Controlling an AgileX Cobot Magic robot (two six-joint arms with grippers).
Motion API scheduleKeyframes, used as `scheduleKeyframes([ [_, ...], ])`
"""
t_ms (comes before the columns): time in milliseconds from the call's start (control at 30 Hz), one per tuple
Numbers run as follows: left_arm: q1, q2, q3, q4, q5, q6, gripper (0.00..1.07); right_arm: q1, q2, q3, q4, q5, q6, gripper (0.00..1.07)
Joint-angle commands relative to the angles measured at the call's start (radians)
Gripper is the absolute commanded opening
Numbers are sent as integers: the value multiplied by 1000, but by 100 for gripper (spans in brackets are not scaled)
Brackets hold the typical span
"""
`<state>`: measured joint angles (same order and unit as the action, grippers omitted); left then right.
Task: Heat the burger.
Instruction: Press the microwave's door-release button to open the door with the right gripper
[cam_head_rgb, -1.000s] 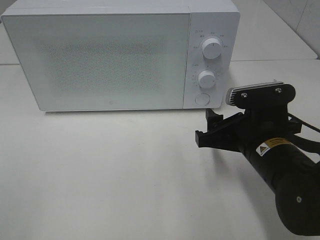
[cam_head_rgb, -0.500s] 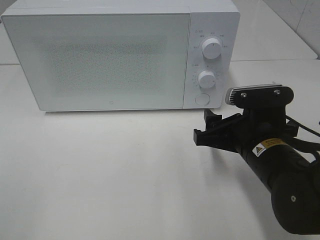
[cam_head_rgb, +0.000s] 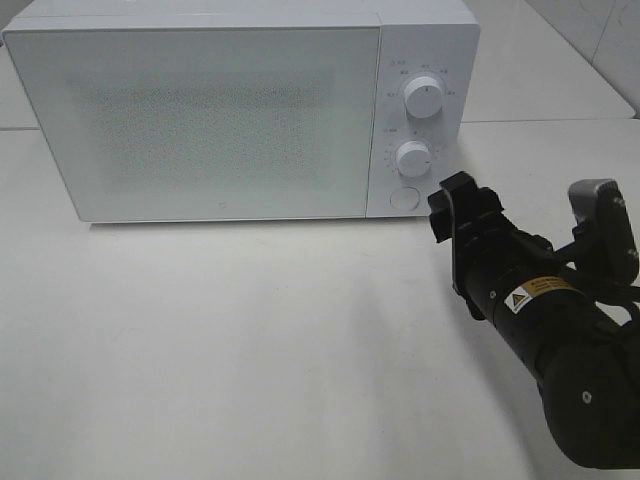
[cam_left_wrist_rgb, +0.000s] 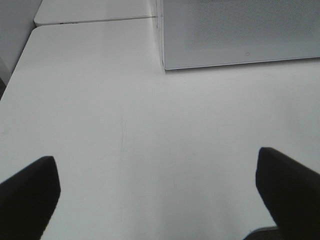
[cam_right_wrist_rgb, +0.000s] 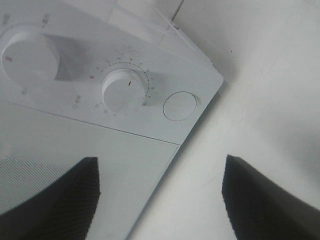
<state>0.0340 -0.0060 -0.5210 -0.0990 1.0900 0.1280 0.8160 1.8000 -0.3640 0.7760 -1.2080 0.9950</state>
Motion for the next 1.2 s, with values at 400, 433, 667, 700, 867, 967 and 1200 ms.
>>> scheduleKeyframes([
  [400,0,-4,2,-1,-15,-1,100,6,0,-7,9,-155,454,11],
  [433,0,-4,2,-1,-15,-1,100,6,0,-7,15,-129,467,0],
  [667,0,-4,2,-1,-15,-1,100,4,0,-7,33,-52,465,0],
  [700,0,-4,2,-1,-15,-1,100,-1,0,-10,32,-32,467,0],
  [867,0,-4,2,-1,-15,-1,100,-1,3,-58,51,26,445,0],
  [967,0,-4,2,-1,-15,-1,100,-20,17,-94,49,65,406,0],
  [1200,0,-4,2,-1,-15,-1,100,-58,54,-151,16,127,411,0],
])
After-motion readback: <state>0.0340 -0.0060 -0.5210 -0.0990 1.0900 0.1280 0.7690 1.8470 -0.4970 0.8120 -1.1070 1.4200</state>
